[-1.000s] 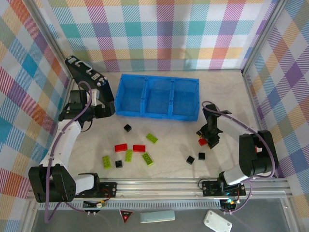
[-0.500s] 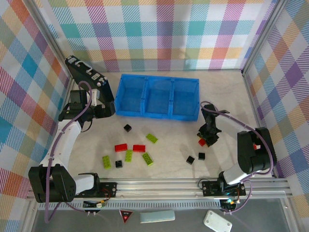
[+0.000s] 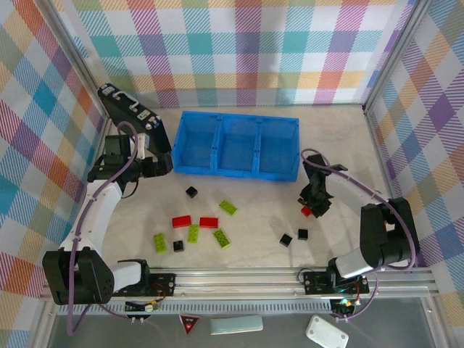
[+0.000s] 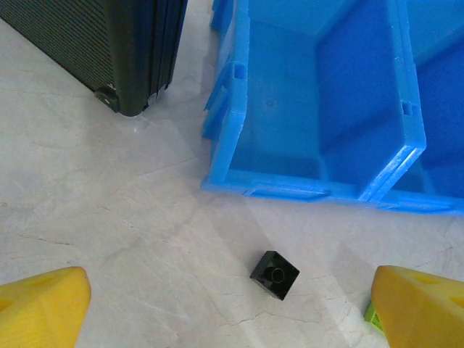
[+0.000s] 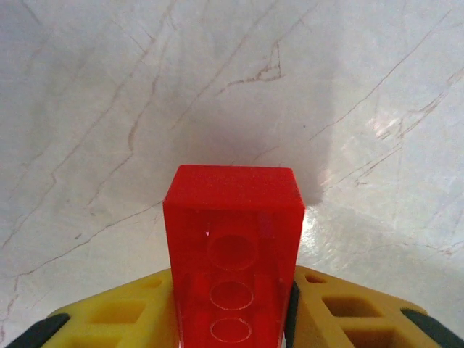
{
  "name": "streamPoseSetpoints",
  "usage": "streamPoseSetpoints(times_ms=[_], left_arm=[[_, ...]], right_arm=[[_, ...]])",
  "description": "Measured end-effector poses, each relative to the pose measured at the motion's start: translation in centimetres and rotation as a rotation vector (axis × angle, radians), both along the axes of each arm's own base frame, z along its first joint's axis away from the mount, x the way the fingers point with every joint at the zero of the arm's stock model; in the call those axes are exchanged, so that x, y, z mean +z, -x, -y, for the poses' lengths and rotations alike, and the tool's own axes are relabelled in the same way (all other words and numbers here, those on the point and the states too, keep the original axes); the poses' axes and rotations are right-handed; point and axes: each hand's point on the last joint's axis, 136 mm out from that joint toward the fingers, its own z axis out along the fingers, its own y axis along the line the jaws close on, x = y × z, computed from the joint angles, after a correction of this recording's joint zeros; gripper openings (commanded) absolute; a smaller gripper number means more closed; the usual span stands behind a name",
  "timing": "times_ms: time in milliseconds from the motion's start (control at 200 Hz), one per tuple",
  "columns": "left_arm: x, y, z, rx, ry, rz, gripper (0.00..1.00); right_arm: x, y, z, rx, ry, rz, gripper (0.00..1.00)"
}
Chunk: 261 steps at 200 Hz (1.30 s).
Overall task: Sort the legos into containers by color
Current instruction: Pick up the lego from the middle-right of the table, then place the lego in the container.
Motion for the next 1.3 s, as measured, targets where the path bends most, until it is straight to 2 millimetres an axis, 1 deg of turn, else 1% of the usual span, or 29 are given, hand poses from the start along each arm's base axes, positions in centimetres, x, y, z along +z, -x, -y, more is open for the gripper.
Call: streamPoseSetpoints(times_ms=[165, 265, 305, 490, 665, 775, 910, 1095, 1190, 1305], left_arm=[[0.0, 0.0, -0.1, 0.005, -0.005, 0.001, 0.99], [0.0, 0.0, -0.1, 0.005, -0.005, 0.001, 0.99], [0.0, 0.0, -0.1, 0.005, -0.005, 0.001, 0.99], [0.0, 0.0, -0.1, 0.005, -0.005, 0.002, 0.99], [0.2, 0.1, -0.1, 0.005, -0.005, 0.007, 0.99], [0.2, 0.1, -0.1, 0.005, -0.005, 0.007, 0.99], [0.3, 0.2, -0.1, 0.005, -0.005, 0.011, 0.99], [0.2, 0.4, -0.1, 0.005, -0.005, 0.009, 0.99], [0.1, 0.4, -0.1, 0.005, -0.005, 0.009, 0.99], [0.1, 0.4, -0.1, 0.005, -0.006, 0.009, 0.99]], right_arm=[[1.6, -0.7, 0.7, 0.093, 0.052, 0.038, 0.41], [3.0, -1.6, 0.4, 0.183, 0.053, 0.083, 0.40], [3.6, -2.0, 0.2, 0.224, 0.050, 0.105, 0.38], [6.5, -4.0, -1.9, 0.420, -0.015, 0.192, 0.36], [9.8, -6.1, -4.2, 0.561, -0.088, 0.287, 0.36], [11.0, -7.5, -5.3, 0.619, -0.115, 0.317, 0.36], [11.2, -9.2, -6.4, 0.671, -0.136, 0.317, 0.36], [10.2, -11.8, -7.3, 0.736, -0.134, 0.278, 0.35], [9.6, -12.8, -7.4, 0.766, -0.117, 0.255, 0.35], [8.8, -13.5, -6.8, 0.792, -0.072, 0.216, 0.35]])
